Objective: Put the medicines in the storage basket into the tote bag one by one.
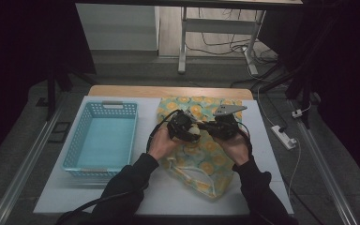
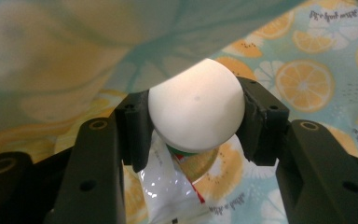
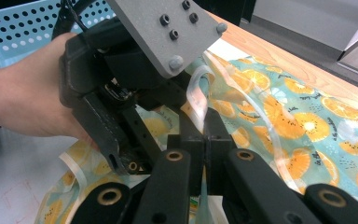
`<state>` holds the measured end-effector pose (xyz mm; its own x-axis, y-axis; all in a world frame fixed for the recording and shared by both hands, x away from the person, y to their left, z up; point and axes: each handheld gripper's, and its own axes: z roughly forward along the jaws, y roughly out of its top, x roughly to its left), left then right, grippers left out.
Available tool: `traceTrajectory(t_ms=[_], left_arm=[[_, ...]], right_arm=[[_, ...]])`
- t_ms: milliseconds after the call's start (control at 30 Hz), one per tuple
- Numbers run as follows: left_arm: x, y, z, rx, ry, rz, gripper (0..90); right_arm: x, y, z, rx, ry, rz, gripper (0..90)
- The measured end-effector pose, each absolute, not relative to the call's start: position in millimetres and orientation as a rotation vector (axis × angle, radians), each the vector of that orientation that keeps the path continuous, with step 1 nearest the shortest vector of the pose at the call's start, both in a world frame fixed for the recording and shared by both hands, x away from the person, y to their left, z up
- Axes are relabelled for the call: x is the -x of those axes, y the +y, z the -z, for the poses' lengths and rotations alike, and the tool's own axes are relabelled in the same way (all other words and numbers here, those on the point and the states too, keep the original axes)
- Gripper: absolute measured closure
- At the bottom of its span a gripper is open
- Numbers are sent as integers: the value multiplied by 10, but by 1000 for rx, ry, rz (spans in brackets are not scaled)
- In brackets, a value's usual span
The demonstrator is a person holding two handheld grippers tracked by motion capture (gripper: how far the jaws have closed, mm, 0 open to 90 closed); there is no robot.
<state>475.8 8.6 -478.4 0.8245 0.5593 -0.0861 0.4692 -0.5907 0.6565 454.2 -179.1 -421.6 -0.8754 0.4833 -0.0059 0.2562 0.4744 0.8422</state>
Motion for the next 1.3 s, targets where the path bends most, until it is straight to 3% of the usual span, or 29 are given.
traceTrajectory(t_ms=[167, 467, 700, 1300], left_arm=[[-4760, 60, 4787, -2309, 748, -183, 490], [-4689, 79, 4695, -2322, 772, -197, 255], [-4559, 145, 4581, -2290, 753, -155, 156], [-4312, 391, 4549, -2185, 722, -22, 0]], right_arm=[[-4543, -1791, 4216, -634, 2481, -1353, 898], [-4545, -1805, 4211, -638, 2476, -1358, 897], [-4535, -1799, 4201, -634, 2477, -1358, 897], [-4535, -1790, 4213, -634, 2482, -1354, 897]])
